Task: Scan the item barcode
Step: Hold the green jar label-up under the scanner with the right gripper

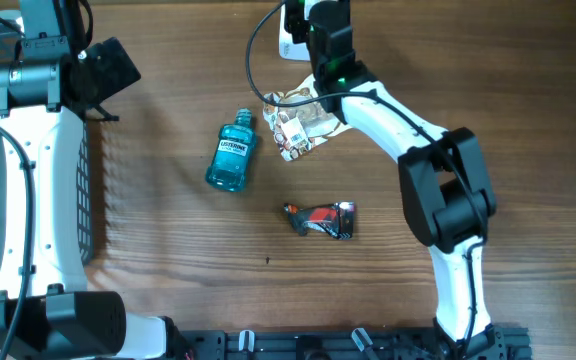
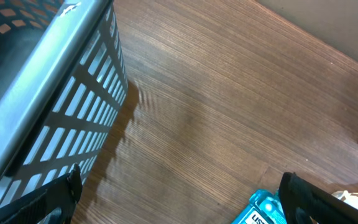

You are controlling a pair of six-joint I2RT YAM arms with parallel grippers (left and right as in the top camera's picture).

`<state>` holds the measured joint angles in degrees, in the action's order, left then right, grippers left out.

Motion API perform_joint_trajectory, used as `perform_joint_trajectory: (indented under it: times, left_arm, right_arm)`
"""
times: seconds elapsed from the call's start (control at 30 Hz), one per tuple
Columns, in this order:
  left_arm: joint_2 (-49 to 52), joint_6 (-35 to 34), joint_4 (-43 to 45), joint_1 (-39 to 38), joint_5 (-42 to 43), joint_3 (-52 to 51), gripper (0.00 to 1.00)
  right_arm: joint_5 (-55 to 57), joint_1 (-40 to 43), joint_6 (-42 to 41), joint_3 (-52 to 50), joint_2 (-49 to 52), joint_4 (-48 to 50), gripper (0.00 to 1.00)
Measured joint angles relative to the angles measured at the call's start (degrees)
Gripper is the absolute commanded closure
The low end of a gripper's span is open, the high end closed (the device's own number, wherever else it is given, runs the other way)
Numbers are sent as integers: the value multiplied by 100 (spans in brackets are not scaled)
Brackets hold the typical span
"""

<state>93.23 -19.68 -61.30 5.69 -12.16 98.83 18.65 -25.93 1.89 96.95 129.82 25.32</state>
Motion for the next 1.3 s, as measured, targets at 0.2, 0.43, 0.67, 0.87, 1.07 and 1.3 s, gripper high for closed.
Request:
perform_joint_trajectory:
  times: [0.2, 0.43, 0.67, 0.87, 1.07, 1.3]
  left_arm:
    - [0, 2, 0, 0, -2, 0, 0]
    - [0, 0, 0, 0, -2, 0, 0]
    - [0, 0, -2, 0, 0, 0, 0]
    - [0, 0, 0, 0, -2, 0, 0]
    - [0, 0, 0, 0, 0, 0, 0]
    - [0, 0, 0, 0, -2, 0, 0]
  right_arm:
    - [-92, 2, -2, 0, 166, 356, 34]
    - [-326, 13, 17, 2, 555, 981, 33]
    - [-367, 17, 20, 0, 887, 1270, 33]
    - [-470, 39, 17, 0, 992, 1403, 32]
    - [-560, 39, 17, 0, 1174, 1617, 30]
    - [-579, 50, 11, 2, 1360, 1718, 30]
